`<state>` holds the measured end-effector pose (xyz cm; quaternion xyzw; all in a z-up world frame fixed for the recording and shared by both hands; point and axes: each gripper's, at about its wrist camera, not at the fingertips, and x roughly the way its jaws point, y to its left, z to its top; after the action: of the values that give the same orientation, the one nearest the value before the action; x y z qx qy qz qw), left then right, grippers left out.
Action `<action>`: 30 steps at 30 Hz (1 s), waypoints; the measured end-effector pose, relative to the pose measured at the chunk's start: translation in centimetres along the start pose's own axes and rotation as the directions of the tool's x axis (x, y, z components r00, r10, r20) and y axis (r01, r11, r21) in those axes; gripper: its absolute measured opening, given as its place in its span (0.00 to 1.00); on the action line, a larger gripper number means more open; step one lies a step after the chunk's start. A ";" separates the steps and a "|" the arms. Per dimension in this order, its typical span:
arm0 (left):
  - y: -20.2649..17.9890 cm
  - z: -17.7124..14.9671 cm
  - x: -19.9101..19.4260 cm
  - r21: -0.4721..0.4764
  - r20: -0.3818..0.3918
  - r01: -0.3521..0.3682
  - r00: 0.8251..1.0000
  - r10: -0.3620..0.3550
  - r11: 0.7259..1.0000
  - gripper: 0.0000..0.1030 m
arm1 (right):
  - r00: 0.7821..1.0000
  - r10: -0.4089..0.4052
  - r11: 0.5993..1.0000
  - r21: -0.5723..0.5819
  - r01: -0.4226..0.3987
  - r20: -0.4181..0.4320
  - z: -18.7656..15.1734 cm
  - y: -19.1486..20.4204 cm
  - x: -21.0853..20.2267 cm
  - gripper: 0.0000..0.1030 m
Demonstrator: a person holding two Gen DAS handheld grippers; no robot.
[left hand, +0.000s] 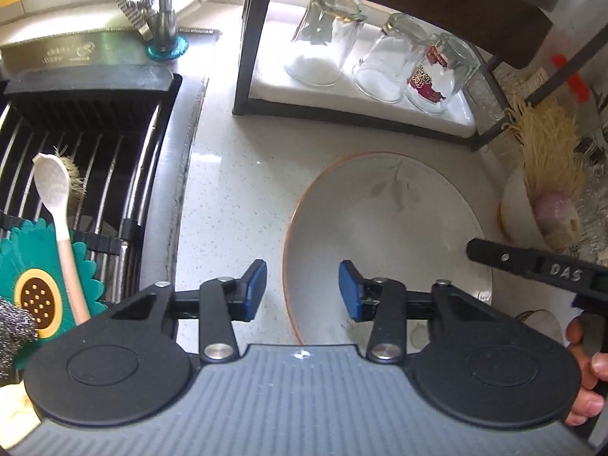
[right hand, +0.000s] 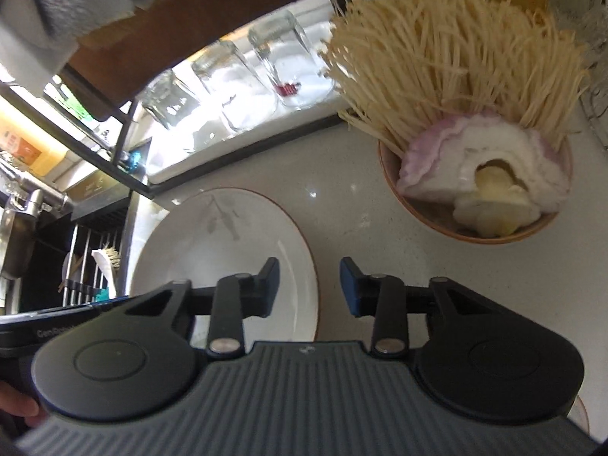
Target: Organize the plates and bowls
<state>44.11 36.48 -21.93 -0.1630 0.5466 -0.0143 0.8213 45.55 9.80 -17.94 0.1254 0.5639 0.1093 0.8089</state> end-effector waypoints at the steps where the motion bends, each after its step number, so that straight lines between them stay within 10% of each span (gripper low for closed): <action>1: 0.2 0.1 0.1 -0.005 -0.003 0.008 1.000 -0.008 1.000 0.40 | 1.000 0.008 1.000 0.001 -0.008 -0.008 0.0 0.0 0.2 0.27; 7: 0.9 0.5 0.9 -0.032 -0.027 0.020 0.999 -0.021 0.999 0.15 | 0.999 0.020 1.000 0.002 -0.020 -0.029 -0.1 -0.3 0.8 0.17; 30: -0.5 0.0 -2.8 -0.002 -0.012 0.032 0.999 -0.032 0.999 0.13 | 1.000 0.021 0.998 -0.066 -0.019 0.021 -0.6 0.9 -2.8 0.15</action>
<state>43.06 36.52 -19.29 -0.1725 0.5487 -0.0281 0.8176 43.97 9.79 -15.40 0.1056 0.5498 0.1345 0.8176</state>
